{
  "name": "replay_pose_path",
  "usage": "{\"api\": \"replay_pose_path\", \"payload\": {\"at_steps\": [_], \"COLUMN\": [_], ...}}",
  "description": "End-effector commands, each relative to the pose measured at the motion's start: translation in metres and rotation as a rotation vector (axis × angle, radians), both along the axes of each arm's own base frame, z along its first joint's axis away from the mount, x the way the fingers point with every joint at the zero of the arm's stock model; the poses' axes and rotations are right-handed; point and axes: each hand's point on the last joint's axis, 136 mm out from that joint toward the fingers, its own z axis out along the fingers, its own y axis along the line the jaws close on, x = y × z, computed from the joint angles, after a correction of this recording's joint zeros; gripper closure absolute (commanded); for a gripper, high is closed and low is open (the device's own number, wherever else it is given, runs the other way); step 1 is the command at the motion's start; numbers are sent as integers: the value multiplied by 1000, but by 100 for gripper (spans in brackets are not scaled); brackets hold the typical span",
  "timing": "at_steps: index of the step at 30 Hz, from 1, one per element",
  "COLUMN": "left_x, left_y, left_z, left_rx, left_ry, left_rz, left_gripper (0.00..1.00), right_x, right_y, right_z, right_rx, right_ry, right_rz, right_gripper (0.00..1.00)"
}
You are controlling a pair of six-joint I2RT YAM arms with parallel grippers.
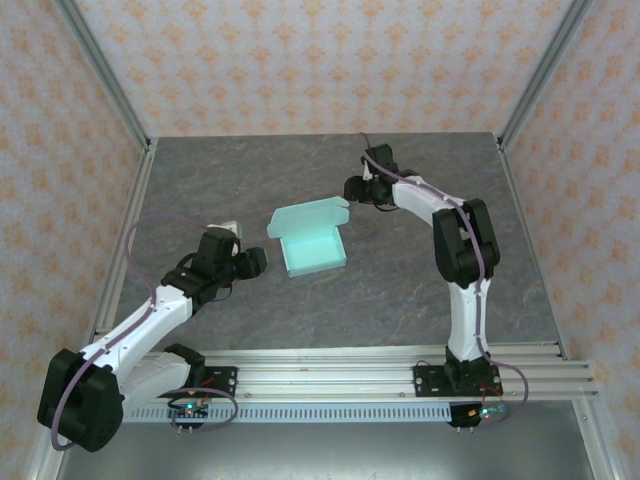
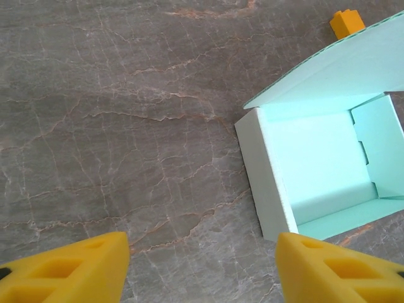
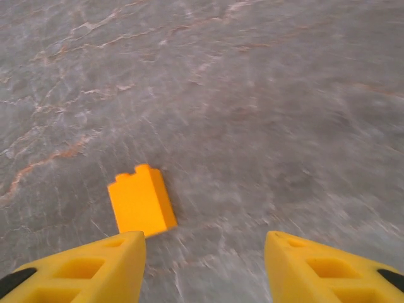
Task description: Fold the paper box
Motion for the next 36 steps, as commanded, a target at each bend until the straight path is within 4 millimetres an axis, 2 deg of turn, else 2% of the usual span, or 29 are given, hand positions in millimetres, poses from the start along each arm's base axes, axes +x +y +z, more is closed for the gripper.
{"api": "replay_pose_path", "payload": {"at_steps": [1, 14, 21, 36], "left_x": [2, 6, 6, 5], "left_y": [5, 3, 3, 2], "left_z": [10, 2, 0, 0], "left_rx": [32, 50, 57, 57], "left_ry": [-17, 8, 15, 13], "left_rz": [11, -2, -7, -13], "left_gripper": [37, 37, 37, 37], "right_x": [4, 1, -2, -4], "right_y": [11, 34, 39, 25], "right_z": [0, -28, -36, -52], "right_rx": [-1, -152, -253, -427], "right_ry": [18, 79, 89, 130], "right_rz": [78, 199, 237, 263], "right_gripper": [45, 44, 43, 56]}}
